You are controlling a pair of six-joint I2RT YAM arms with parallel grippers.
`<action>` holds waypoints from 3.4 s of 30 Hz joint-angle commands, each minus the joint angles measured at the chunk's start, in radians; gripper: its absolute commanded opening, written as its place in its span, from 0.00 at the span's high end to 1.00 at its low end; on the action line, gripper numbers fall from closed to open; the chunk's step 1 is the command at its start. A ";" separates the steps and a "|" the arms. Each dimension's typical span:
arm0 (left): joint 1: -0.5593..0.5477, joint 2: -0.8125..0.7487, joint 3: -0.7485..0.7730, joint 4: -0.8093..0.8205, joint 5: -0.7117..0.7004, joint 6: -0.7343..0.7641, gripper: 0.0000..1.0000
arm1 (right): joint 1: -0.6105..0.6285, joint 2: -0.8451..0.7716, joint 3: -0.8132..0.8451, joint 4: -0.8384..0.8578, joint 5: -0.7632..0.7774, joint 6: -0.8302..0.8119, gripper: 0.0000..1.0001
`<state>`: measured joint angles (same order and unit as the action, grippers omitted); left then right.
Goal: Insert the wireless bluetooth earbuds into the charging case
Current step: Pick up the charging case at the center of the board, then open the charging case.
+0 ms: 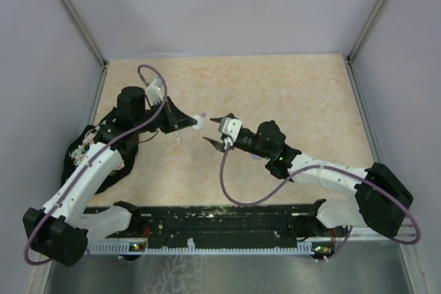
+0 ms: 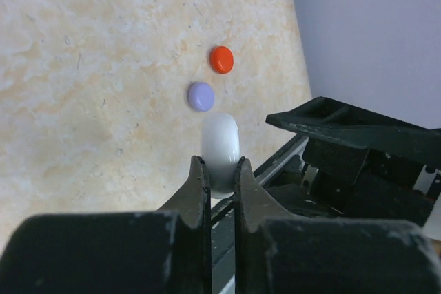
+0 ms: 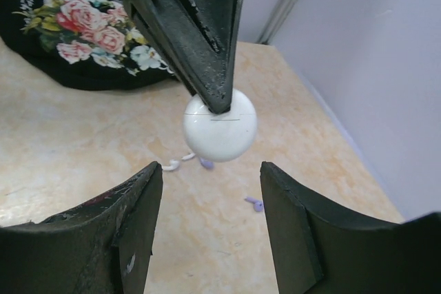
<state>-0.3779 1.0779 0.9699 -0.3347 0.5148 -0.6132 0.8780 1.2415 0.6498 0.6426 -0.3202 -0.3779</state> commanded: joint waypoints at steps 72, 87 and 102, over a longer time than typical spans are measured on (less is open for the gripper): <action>-0.050 -0.252 -0.229 0.490 0.156 0.536 0.19 | -0.148 -0.080 -0.023 0.171 -0.197 0.355 1.00; -0.051 -0.176 -0.225 0.588 0.346 0.648 0.21 | -0.168 -0.007 -0.019 0.374 -0.398 0.565 1.00; -0.051 -0.114 -0.198 0.657 0.422 0.553 0.26 | -0.169 0.026 -0.019 0.421 -0.454 0.613 1.00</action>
<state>-0.4259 0.9474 0.7376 0.2531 0.8879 -0.0097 0.7155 1.2564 0.6144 0.9920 -0.7345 0.2131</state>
